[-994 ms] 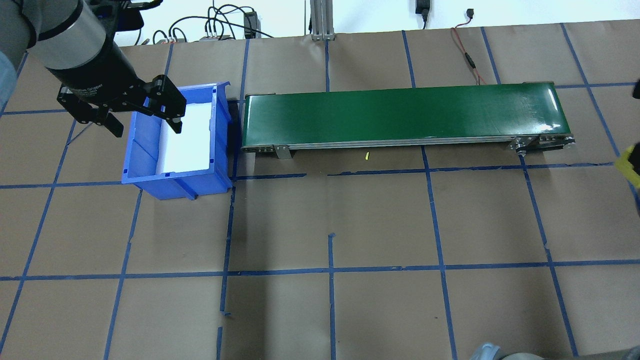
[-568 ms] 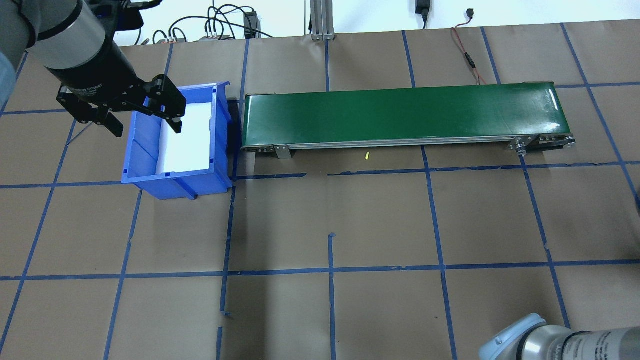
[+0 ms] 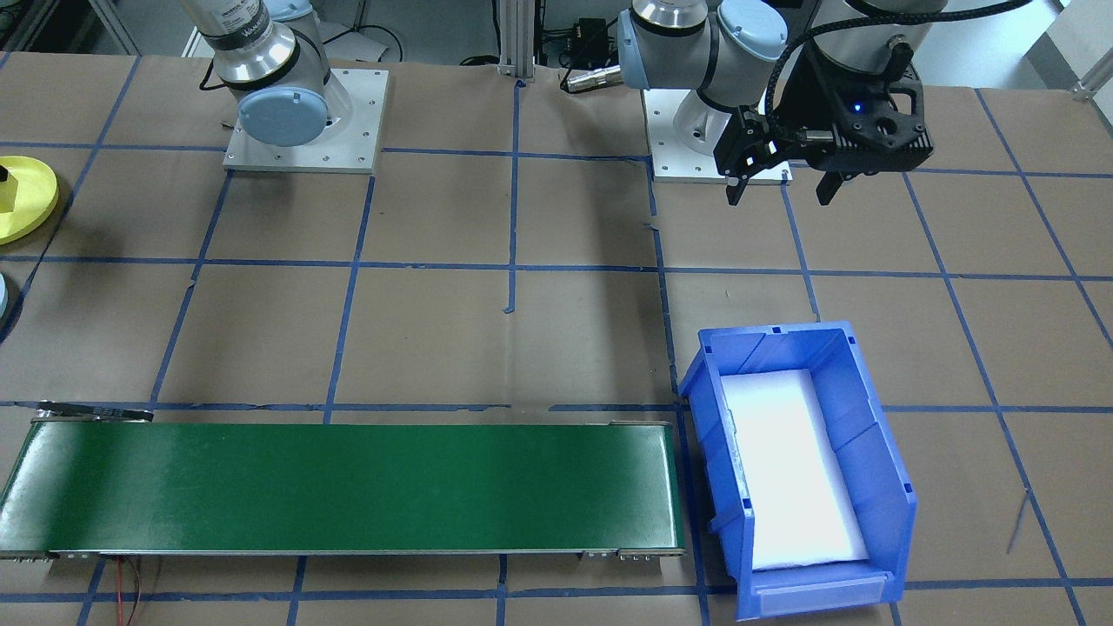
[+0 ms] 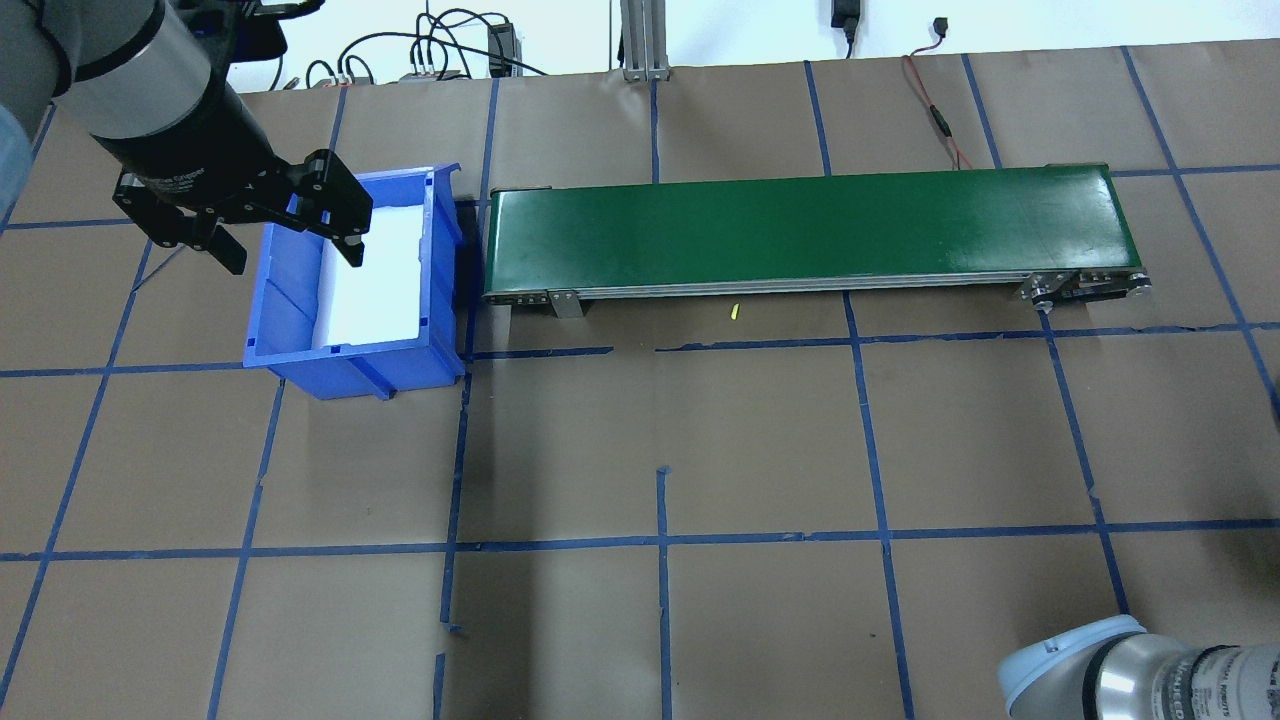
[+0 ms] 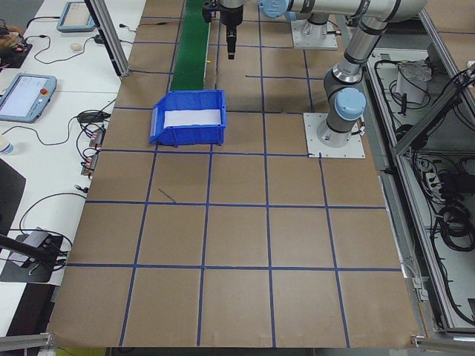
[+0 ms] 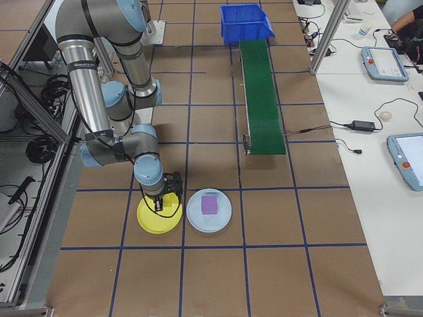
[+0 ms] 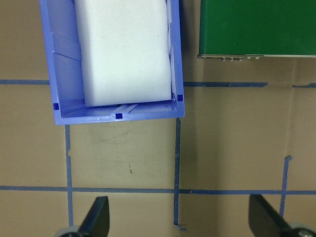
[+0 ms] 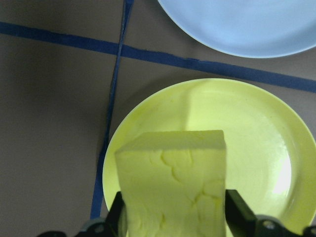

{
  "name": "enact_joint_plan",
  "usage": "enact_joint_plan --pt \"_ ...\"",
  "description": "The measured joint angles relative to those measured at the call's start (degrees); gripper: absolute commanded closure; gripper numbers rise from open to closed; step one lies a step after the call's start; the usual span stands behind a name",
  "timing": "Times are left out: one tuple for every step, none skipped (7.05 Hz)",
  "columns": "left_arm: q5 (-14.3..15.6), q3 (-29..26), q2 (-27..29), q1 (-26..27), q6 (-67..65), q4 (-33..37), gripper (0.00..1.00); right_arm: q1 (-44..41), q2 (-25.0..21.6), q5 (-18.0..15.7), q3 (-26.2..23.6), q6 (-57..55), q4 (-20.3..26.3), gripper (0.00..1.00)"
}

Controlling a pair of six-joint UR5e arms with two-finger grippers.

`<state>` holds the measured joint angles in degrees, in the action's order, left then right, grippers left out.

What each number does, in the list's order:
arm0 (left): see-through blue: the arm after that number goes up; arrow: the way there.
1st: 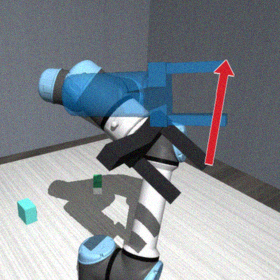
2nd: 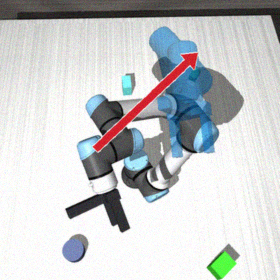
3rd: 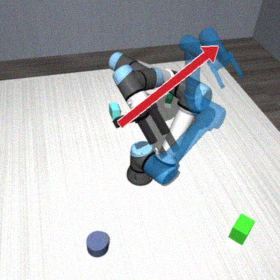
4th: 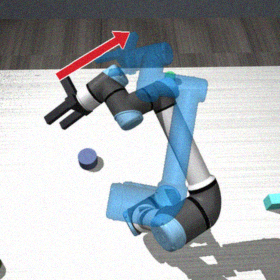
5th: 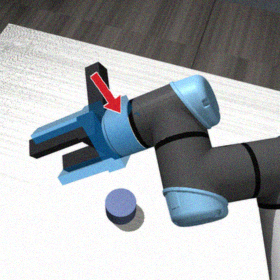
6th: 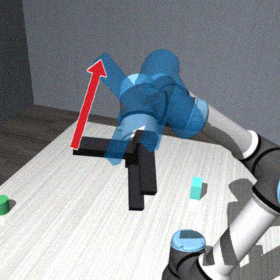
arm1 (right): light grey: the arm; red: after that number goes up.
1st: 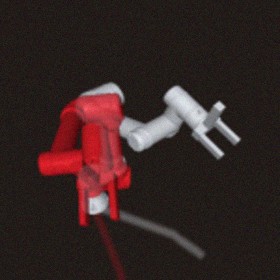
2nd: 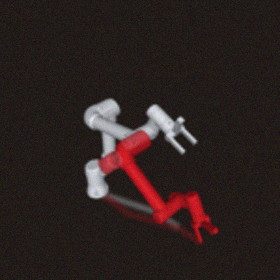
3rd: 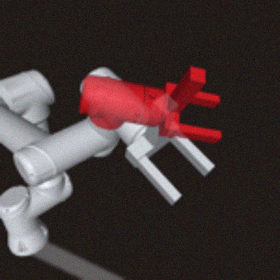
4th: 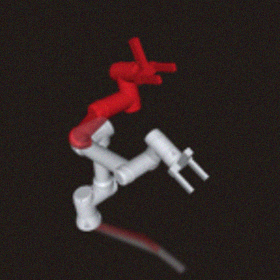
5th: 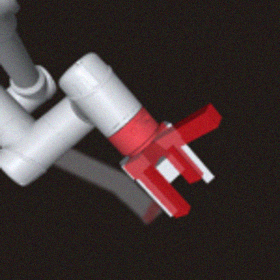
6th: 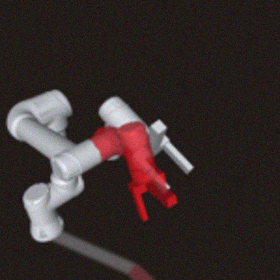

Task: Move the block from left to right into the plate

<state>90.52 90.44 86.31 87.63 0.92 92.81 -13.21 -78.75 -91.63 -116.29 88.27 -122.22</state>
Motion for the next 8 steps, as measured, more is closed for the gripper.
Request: enact_joint_plan --pt "0.0 0.0 0.0 0.0 -0.01 0.0 0.0 -0.01 0.48 0.62 0.19 -0.61 -0.14 0.0" --pt "0.0 0.0 0.0 0.0 -0.03 0.0 0.0 -1.29 0.06 0.71 0.91 -3.55 0.29 0.0" --pt "0.0 0.0 0.0 0.0 -0.03 0.0 0.0 -4.69 -1.28 0.6 2.17 -7.47 1.76 0.0" --pt "0.0 0.0 0.0 0.0 -0.04 0.0 0.0 -9.88 -3.39 0.45 3.95 -12.59 5.88 0.0" --pt "0.0 0.0 0.0 0.0 -0.04 0.0 0.0 -15.2 -5.63 0.45 6.03 -19.34 12.26 0.0" --pt "-0.01 0.0 0.0 0.0 -0.04 0.0 0.0 -21.25 -7.87 0.47 8.29 -27.18 17.48 0.03" --pt "-0.03 0.0 0.0 0.0 -0.04 0.0 0.0 -28.59 -9.79 0.58 10.28 -35.07 21.27 0.03" --pt "-0.04 0.0 0.0 0.0 -0.04 0.0 0.0 -36.17 -11.55 0.87 11.76 -43.4 25.25 0.02"
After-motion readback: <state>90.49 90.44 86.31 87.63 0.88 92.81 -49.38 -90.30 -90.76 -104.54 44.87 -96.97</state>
